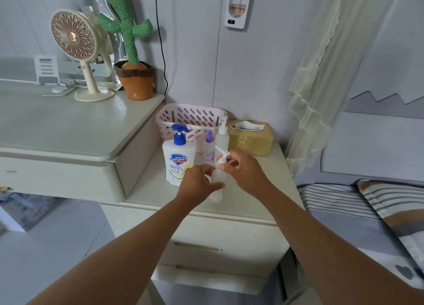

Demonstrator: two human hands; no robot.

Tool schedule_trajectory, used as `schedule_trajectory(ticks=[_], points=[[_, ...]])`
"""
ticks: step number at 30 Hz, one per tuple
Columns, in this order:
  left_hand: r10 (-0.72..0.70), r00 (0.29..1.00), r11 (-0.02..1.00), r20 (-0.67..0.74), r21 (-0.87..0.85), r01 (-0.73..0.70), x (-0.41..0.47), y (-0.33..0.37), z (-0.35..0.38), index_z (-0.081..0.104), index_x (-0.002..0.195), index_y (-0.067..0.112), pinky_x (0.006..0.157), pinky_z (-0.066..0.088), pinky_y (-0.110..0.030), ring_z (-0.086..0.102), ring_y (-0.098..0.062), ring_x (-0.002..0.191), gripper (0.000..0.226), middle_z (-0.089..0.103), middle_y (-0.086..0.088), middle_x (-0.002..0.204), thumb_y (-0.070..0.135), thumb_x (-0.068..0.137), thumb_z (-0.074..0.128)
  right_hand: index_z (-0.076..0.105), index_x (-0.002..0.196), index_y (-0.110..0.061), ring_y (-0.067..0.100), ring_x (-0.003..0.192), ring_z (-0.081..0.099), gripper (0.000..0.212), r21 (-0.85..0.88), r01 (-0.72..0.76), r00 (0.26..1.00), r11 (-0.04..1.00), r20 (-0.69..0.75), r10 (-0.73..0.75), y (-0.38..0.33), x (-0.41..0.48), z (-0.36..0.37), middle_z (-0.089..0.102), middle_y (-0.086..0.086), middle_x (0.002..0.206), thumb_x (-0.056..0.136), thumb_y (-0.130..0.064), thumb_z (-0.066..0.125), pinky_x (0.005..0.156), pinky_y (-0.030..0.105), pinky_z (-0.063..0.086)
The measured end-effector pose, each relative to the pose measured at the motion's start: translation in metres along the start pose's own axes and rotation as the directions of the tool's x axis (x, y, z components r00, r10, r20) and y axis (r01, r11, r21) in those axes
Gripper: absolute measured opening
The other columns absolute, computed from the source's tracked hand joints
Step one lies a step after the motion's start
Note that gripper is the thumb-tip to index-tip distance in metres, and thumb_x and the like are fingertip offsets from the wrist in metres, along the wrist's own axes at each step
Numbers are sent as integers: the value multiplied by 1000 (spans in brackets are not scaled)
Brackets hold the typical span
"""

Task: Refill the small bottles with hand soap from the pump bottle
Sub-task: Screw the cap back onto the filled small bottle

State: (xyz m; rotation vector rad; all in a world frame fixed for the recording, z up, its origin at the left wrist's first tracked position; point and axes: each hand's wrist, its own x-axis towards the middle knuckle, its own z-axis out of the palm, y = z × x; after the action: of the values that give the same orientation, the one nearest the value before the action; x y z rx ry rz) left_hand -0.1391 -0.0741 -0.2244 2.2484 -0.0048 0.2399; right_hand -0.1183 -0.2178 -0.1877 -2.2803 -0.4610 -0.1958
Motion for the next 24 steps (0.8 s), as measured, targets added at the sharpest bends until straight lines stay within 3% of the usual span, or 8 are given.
schedule_trajectory(ticks=[4, 10, 14, 20, 24], points=[[9, 1000, 1000, 16, -5, -9, 1, -2, 1, 67, 106, 16, 62, 42, -13, 57, -3, 67, 43, 64, 9, 89, 31, 68, 82, 60, 108, -8, 12, 90, 55, 26, -14, 3, 1000, 1000, 20, -3, 2, 1, 2, 58, 2, 103, 90, -27, 60, 70, 15, 43], [17, 1000, 1000, 18, -11, -17, 2, -3, 2, 67, 106, 16, 65, 43, -16, 60, -8, 71, 43, 62, 10, 88, 32, 68, 82, 59, 112, -9, 15, 95, 55, 27, -21, 1, 997, 1000, 72, 1, 5, 2, 1, 59, 7, 110, 93, -28, 55, 81, 25, 44], [29, 999, 1000, 15, -8, -29, 2, -4, 2, 69, 100, 15, 63, 40, -15, 58, -7, 69, 39, 64, 8, 86, 32, 68, 83, 61, 114, -10, 14, 93, 56, 28, -28, 36, 996, 999, 80, -33, 8, 2, 2, 59, 5, 107, 91, -26, 58, 73, 17, 43], [33, 999, 999, 29, -15, -32, 4, -5, 3, 70, 102, 18, 63, 41, -14, 57, -5, 70, 39, 68, 7, 89, 32, 68, 82, 63, 90, -20, 7, 75, 59, 27, 27, -23, 999, 999, -39, 24, 13, 3, 7, 64, -7, 85, 75, -41, 74, 64, 19, 45], [19, 999, 1000, 43, -20, -18, 4, -5, 3, 69, 103, 16, 67, 42, -17, 57, -6, 72, 40, 67, 6, 90, 32, 69, 82, 62, 110, -23, 7, 76, 52, 34, 13, 11, 1000, 1000, 19, -12, 11, 4, 3, 60, -10, 93, 81, -37, 70, 71, 23, 46]])
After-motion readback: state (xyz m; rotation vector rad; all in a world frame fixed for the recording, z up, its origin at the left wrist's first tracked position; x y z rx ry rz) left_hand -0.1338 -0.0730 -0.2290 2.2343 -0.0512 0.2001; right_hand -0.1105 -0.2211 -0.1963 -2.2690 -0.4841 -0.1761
